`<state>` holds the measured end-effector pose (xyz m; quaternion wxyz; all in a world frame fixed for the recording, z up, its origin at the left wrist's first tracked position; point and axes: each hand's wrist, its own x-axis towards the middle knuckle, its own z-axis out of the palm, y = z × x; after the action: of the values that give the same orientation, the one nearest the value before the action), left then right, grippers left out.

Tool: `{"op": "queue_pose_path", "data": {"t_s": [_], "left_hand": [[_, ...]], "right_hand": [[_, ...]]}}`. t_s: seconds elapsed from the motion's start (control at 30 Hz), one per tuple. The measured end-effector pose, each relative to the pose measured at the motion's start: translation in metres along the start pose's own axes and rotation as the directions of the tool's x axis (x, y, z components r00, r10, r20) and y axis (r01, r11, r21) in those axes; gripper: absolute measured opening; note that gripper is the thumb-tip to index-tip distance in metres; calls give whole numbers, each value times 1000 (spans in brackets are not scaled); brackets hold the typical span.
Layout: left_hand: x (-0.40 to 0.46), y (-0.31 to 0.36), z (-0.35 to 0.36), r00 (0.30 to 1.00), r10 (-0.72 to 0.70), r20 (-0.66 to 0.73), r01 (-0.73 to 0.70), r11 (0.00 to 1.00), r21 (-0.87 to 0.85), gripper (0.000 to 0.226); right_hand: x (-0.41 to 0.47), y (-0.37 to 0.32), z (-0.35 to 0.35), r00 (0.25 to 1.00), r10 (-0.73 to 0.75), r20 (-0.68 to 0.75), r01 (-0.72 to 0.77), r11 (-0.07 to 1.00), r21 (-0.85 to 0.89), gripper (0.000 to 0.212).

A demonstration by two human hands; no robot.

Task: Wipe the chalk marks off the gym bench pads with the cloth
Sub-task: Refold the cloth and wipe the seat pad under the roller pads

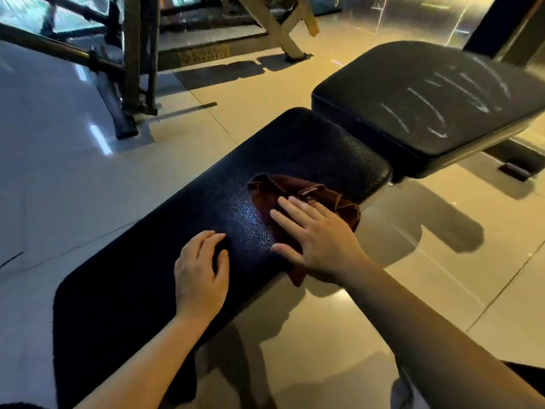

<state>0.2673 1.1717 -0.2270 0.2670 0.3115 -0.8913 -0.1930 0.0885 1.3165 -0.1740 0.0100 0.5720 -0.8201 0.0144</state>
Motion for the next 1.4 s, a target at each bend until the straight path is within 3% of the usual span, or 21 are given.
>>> {"op": "queue_pose_path", "data": {"t_s": [0.07,0.2,0.3,0.47,0.57,0.7,0.9,0.97,1.07,1.17,1.23,1.3,1.4], "left_hand": [[4,10,-2,1000,14,-8,-14,999,-48,38],[9,23,-3,999,34,-9,-35,991,-127,37],[12,23,-5,999,37,14,-35,990,-136,35],[6,8,-23,1000,2,22,-1,999,-47,19],[-3,2,-36,998,-66,16,66,998,15,22],[-19,9,-45,998,-66,3,66,994,91,23],[-35,44,-54,983,-180,-30,182,980,80,21],[-38,64,-58,970,-235,-56,236,972,9,18],[-53,95,-56,966,-258,-7,257,963,-75,16],[-70,134,-50,949,-244,199,289,927,-239,24],[-81,163,-44,924,-238,299,339,870,-357,32],[-90,182,-42,923,-289,254,378,808,-452,26],[-92,186,-50,913,-373,168,405,773,-488,20]], "right_hand": [[13,20,-10,996,87,-27,-89,993,-71,82],[36,73,-37,928,371,-24,-370,918,-143,69],[39,73,-40,905,425,-8,-418,888,-192,72],[30,18,-19,967,248,49,-242,964,-115,71],[29,-24,-4,985,137,107,-132,990,-56,70],[20,-64,8,981,-130,141,132,991,-1,71],[-3,-56,3,929,-367,-50,370,910,187,26],[-17,-48,-6,933,-350,-81,359,911,203,19],[-39,-40,-25,990,-118,-82,140,916,376,24],[-52,-25,-51,987,154,49,-147,729,669,28],[-60,-17,-65,956,229,183,-270,442,856,25],[-73,-13,-76,923,229,309,-349,160,923,19],[-94,-14,-89,900,182,397,-385,-99,917,14]]}}
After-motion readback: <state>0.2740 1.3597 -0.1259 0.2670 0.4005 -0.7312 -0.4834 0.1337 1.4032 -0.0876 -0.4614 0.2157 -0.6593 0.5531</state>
